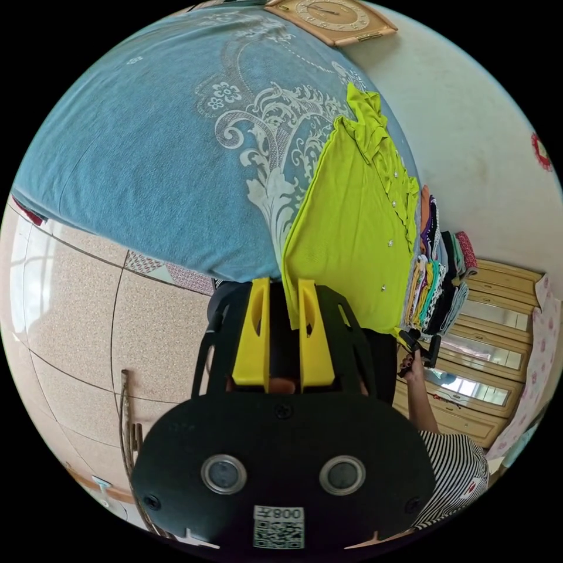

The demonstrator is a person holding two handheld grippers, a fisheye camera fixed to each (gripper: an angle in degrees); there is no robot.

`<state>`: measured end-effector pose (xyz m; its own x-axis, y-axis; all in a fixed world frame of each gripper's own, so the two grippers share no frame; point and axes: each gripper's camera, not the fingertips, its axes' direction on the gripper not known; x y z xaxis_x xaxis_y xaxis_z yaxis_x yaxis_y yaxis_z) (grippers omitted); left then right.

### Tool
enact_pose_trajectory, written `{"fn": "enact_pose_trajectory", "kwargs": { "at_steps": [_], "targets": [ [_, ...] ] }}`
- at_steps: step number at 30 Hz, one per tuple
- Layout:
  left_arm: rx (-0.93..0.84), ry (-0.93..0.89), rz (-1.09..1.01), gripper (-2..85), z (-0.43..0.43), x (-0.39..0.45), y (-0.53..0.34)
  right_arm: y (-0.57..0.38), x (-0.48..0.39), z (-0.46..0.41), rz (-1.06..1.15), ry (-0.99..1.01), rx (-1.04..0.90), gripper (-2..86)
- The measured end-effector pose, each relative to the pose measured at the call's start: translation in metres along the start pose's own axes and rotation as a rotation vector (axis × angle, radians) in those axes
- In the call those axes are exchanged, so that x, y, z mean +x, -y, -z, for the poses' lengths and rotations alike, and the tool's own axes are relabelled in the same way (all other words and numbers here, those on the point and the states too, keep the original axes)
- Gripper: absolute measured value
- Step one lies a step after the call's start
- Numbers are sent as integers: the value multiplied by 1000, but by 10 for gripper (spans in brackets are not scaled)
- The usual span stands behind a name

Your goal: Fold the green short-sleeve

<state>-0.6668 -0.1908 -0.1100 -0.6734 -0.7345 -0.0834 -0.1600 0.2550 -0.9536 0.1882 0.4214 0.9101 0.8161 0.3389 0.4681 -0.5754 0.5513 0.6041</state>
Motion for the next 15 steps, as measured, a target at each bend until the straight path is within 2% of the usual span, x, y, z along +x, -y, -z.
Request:
{"fn": "enact_pose_trajectory", "kwargs": {
  "at_steps": [5, 7, 15],
  "targets": [
    [-13, 23, -1, 33, 9, 5, -10, -7, 13, 6, 24, -26, -30, 24],
    [-2, -28, -17, 19, 14, 8, -15, -12, 17, 9, 36, -18, -32, 14],
    [69, -150, -52, 5, 50, 16, -44, -38, 44, 44, 79, 134, 27, 2]
  ]
}}
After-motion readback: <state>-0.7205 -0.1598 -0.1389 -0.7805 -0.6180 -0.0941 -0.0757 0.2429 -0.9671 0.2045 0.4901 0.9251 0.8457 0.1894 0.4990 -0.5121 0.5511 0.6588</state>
